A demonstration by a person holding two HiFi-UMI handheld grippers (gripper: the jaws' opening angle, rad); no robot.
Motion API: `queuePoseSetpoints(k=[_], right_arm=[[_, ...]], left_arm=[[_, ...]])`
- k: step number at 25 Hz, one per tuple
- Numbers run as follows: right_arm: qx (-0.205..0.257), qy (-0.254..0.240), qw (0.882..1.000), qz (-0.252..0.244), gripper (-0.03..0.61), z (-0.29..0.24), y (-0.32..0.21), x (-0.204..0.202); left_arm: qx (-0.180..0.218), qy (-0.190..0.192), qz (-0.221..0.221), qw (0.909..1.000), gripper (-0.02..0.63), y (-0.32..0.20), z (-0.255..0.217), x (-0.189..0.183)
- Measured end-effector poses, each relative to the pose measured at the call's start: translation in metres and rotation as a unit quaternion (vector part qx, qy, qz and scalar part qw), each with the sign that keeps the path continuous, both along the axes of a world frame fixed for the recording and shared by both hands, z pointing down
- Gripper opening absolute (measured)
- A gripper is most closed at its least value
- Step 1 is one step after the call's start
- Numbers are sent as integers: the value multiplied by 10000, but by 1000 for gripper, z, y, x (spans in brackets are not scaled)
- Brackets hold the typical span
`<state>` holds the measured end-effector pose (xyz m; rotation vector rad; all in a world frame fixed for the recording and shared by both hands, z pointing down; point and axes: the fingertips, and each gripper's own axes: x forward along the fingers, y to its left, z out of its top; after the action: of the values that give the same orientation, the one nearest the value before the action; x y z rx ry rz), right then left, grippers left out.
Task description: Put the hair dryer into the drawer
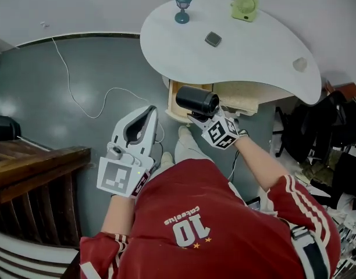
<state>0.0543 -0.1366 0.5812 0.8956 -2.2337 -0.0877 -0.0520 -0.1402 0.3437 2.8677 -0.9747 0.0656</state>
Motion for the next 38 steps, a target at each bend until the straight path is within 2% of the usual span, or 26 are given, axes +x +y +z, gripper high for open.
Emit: queuePoseSetpoints(k=[5,10,15,18,20,27,38], right_arm=[[-248,435,9981,-369,272,55,-17,12],[-554,626,9943,-668,270,104,-24,13],[-830,961,9869,-995,268,145,-28,16],[-933,1155,9824,-1133,268,163,-31,17],[-989,1275,9796,-1197,268,173,-33,20],[-1263,1767,9687,-1202,270,210,-42,29],[-1427,2525,9519,-992,270,251,-62,51]], left_arm=[[-43,-173,-274,9995,-2,-18,5,9],[-154,-422,-516,9977,-2,-25,14,10],[-188,-585,-780,9951,-2,-33,18,5],[-406,-652,-945,9926,-2,-35,23,-1],[-413,-706,-1019,9914,-2,-37,25,-4],[-228,-805,-1058,9909,-2,-40,26,-11],[-383,-785,-1094,9902,-2,-44,35,-11]])
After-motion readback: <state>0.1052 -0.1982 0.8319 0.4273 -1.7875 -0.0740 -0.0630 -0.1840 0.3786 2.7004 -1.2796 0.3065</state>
